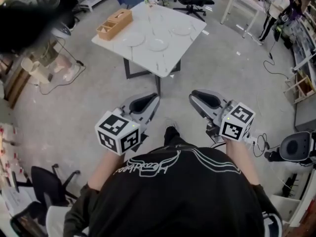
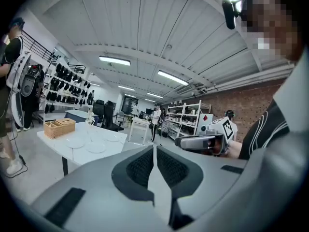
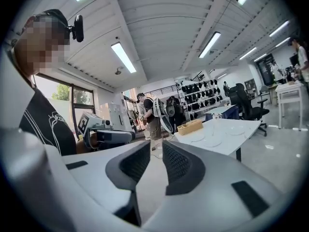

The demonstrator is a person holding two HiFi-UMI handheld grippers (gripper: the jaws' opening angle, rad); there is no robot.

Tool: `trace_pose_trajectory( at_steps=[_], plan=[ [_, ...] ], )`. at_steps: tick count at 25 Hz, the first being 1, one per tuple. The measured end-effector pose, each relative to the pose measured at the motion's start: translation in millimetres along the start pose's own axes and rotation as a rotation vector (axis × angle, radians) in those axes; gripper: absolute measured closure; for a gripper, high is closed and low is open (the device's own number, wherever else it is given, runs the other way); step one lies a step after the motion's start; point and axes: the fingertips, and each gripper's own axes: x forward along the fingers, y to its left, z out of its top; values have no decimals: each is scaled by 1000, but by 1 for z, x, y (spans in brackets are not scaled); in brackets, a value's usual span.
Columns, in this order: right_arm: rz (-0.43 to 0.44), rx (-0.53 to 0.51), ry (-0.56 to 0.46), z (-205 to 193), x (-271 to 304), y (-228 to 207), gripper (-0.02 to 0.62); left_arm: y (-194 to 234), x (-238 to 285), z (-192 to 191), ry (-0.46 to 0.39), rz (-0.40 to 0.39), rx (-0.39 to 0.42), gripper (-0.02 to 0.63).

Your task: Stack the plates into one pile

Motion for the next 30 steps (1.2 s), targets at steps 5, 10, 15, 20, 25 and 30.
trace_pose_trajectory(
  at_steps=[5, 10, 15, 20, 25, 30],
  plan=[
    [-3, -1, 26, -4, 17, -21, 418, 22, 11, 1, 5, 18, -17, 565],
    [-14, -23, 51, -5, 34, -50, 336, 47, 28, -1, 18, 31, -35, 565],
    [-58, -16, 66, -5, 45, -93, 311, 73, 59, -2, 39, 25, -58, 565],
    [-94, 22, 84, -6, 72, -162, 310, 119, 110, -5, 67, 16, -88, 565],
    [-96, 81, 119, -2, 107, -238, 310, 170, 170, -6, 127, 32, -140, 565],
    [-79, 121, 139, 10, 135, -312, 310, 214, 237, 6, 180, 50, -157, 565]
  ],
)
